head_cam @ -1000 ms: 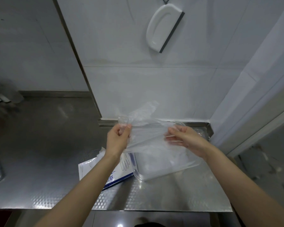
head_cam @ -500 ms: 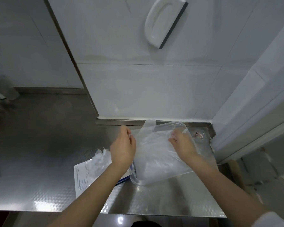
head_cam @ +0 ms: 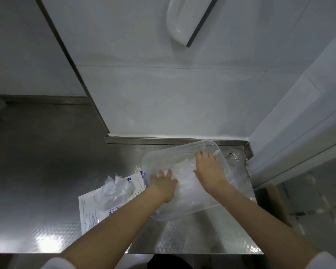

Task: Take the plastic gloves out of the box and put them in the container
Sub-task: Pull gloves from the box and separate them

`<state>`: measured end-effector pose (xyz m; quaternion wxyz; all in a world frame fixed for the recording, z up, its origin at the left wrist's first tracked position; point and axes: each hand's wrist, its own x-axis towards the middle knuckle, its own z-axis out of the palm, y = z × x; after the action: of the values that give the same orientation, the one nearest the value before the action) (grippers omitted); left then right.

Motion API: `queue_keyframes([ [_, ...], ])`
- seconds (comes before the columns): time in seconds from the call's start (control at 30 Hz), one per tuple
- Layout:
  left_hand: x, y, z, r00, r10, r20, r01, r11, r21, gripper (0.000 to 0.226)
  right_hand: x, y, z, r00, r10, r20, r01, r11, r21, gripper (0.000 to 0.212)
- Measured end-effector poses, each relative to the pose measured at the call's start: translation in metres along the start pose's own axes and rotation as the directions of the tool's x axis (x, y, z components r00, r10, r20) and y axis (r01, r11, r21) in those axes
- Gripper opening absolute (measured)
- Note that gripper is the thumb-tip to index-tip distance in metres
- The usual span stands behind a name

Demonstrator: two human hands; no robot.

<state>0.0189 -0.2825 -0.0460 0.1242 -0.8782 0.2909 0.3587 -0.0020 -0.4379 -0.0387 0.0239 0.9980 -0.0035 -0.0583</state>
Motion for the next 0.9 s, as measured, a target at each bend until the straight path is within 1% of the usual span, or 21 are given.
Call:
queue_keyframes([
  [0.07, 0.003, 0.002, -0.001, 0.999, 0.032, 0.028, -0.031, 0.999, -0.042, 0.051, -0.003, -0.005, 0.000, 0.978, -0.144, -0.148, 0.159, 0.983, 0.092, 0.040],
  [0.1, 0.002, 0.004, -0.002, 0.999, 0.049, 0.011, -0.048, 0.997, -0.056, 0.049, -0.005, -0.007, -0.001, 0.963, -0.218, -0.157, 0.241, 0.959, 0.149, 0.037],
  [0.13, 0.003, 0.004, -0.001, 0.998, 0.059, -0.015, -0.060, 0.996, -0.068, 0.048, -0.005, -0.009, -0.001, 0.955, -0.280, -0.101, 0.296, 0.933, 0.206, 0.032],
  [0.17, 0.004, 0.005, -0.001, 0.997, 0.061, -0.037, -0.064, 0.995, -0.075, 0.048, -0.005, -0.011, 0.001, 0.946, -0.322, 0.016, 0.308, 0.917, 0.253, 0.030],
  [0.2, 0.007, 0.006, 0.001, 0.997, 0.060, -0.046, -0.063, 0.995, -0.075, 0.048, -0.003, -0.011, 0.006, 0.924, -0.345, 0.164, 0.294, 0.917, 0.270, 0.034],
  [0.23, 0.008, 0.006, 0.003, 0.998, 0.050, -0.040, -0.053, 0.996, -0.066, 0.049, 0.000, -0.010, 0.012, 0.896, -0.350, 0.274, 0.276, 0.921, 0.276, 0.044],
  [0.27, 0.010, 0.006, 0.005, 0.999, 0.039, -0.021, -0.040, 0.998, -0.048, 0.051, 0.004, -0.007, 0.018, 0.876, -0.332, 0.351, 0.243, 0.931, 0.273, 0.055],
  [0.33, 0.013, 0.006, 0.009, 0.999, 0.024, 0.030, -0.024, 1.000, -0.007, 0.056, 0.011, 0.000, 0.029, 0.863, -0.263, 0.432, 0.184, 0.959, 0.216, 0.076],
  [0.47, 0.017, 0.004, 0.014, 0.994, 0.021, 0.108, -0.025, 0.999, 0.033, 0.071, 0.017, 0.010, 0.038, 0.869, -0.202, 0.452, 0.230, 0.973, -0.007, 0.095],
  [0.53, 0.018, 0.004, 0.015, 0.993, 0.024, 0.116, -0.032, 0.997, 0.073, 0.077, 0.017, 0.011, 0.038, 0.863, -0.190, 0.469, 0.245, 0.968, -0.059, 0.104],
  [0.6, 0.016, 0.004, 0.014, 0.992, 0.032, 0.123, -0.045, 0.993, 0.106, 0.079, 0.018, 0.010, 0.036, 0.855, -0.185, 0.484, 0.251, 0.965, -0.074, 0.106],
  [0.63, 0.016, 0.004, 0.014, 0.991, 0.038, 0.126, -0.053, 0.992, 0.113, 0.078, 0.018, 0.010, 0.035, 0.855, -0.185, 0.484, 0.247, 0.967, -0.068, 0.104],
  [0.7, 0.013, 0.003, 0.012, 0.992, 0.047, 0.120, -0.060, 0.992, 0.111, 0.073, 0.018, 0.009, 0.031, 0.856, -0.182, 0.484, 0.233, 0.972, -0.045, 0.092],
  [0.77, 0.005, 0.001, 0.006, 0.997, 0.059, 0.055, -0.066, 0.990, 0.123, 0.063, 0.015, 0.008, 0.021, 0.868, -0.177, 0.464, 0.204, 0.979, -0.009, 0.076],
  [0.83, -0.011, -0.003, -0.002, 0.992, 0.092, -0.081, -0.083, 0.990, 0.111, 0.050, 0.009, 0.002, 0.005, 0.896, -0.175, 0.407, 0.176, 0.984, 0.035, 0.058],
  [0.87, -0.020, -0.006, -0.005, 0.976, 0.113, -0.185, -0.099, 0.992, 0.084, 0.046, 0.005, -0.001, -0.003, 0.917, -0.179, 0.357, 0.166, 0.984, 0.068, 0.049],
  [0.9, -0.030, -0.010, -0.008, 0.943, 0.130, -0.307, -0.120, 0.991, 0.051, 0.043, 0.000, -0.006, -0.011, 0.939, -0.183, 0.292, 0.157, 0.981, 0.110, 0.042],
])
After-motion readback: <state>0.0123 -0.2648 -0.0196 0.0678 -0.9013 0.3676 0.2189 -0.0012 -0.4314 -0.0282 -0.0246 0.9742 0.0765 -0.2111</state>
